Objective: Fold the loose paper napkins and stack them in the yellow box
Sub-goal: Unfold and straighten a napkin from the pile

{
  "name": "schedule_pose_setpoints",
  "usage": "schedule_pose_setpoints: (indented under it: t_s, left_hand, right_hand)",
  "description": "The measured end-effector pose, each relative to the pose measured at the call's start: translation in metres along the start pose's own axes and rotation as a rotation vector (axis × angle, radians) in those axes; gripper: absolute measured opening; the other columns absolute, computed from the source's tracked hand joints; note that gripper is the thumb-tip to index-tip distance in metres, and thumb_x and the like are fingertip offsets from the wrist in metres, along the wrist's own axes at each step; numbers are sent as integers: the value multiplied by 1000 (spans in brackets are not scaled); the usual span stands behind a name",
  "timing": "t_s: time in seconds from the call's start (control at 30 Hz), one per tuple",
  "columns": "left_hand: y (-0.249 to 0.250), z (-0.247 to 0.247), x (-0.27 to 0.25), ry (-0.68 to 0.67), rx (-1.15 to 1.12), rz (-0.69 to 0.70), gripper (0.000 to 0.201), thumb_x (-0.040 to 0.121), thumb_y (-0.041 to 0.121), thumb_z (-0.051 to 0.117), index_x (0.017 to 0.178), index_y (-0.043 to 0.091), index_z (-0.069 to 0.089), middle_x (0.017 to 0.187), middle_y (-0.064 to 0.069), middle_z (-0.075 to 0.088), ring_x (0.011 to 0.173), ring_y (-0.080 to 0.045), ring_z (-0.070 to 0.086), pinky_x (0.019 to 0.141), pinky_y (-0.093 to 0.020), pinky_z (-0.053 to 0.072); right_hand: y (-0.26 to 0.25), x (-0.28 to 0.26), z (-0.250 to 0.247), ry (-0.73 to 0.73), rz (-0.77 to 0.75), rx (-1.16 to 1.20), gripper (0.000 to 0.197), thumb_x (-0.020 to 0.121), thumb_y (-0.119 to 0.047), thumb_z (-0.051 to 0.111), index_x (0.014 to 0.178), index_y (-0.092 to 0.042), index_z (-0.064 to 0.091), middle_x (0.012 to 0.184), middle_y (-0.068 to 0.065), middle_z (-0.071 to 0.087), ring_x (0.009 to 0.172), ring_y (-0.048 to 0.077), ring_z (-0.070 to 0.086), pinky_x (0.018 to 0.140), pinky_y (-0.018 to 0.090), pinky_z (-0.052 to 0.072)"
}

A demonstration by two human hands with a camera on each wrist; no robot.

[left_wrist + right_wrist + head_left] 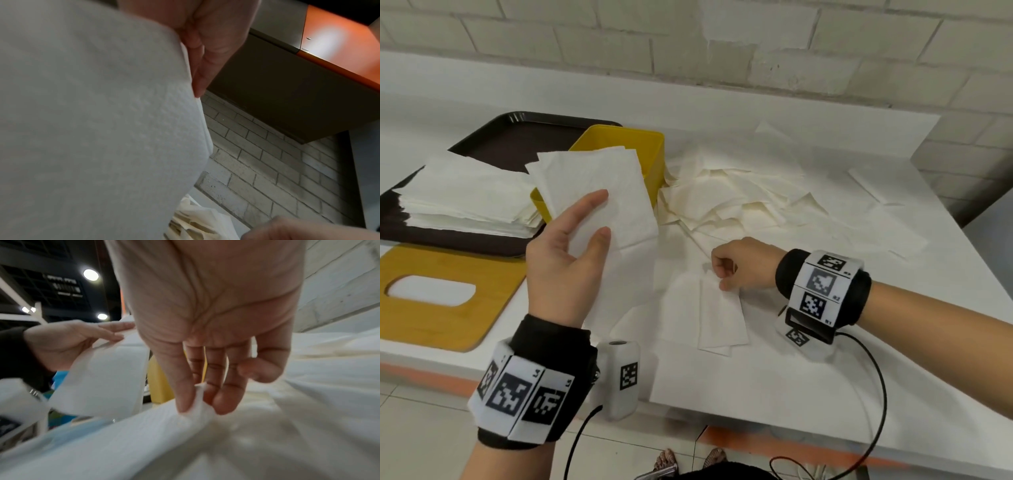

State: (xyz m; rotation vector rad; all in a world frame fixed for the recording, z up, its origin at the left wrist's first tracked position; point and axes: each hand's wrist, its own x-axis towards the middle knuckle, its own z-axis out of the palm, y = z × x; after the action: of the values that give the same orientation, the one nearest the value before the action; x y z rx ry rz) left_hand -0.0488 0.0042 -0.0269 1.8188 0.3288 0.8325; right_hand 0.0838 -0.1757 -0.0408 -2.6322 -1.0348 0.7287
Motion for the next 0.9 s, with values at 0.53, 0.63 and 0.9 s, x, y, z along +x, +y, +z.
schedule_pose_setpoints:
  t_s: [0.53, 0.63, 0.9]
  left_hand:
    - [8, 15, 4, -46, -67, -8, 35, 87, 0, 57, 109, 27, 60, 108, 25, 56, 103, 22, 49, 93, -1, 36]
    - [10, 18, 4, -53, -68, -4, 34, 88, 0, 57, 110, 25, 60, 108, 27, 55, 102, 24, 49, 94, -2, 36]
    - [15, 25, 3, -82, -107, -5, 35, 88, 1, 56, 105, 32, 59, 106, 31, 53, 101, 25, 48, 93, -2, 37]
  right_hand:
    - [14, -33, -66, 335, -60, 580, 19, 85, -4, 62, 72, -15, 55, 70, -1, 54, 48, 3, 51, 42, 18, 41]
    - [13, -42, -75, 323, -64, 738, 15, 89, -5, 57, 78, -14, 52, 58, 0, 57, 46, 7, 53, 42, 20, 41]
    - [4, -59, -100, 202, -253, 1071, 10, 85, 0, 55, 88, -9, 60, 65, -3, 63, 56, 7, 64, 51, 21, 53]
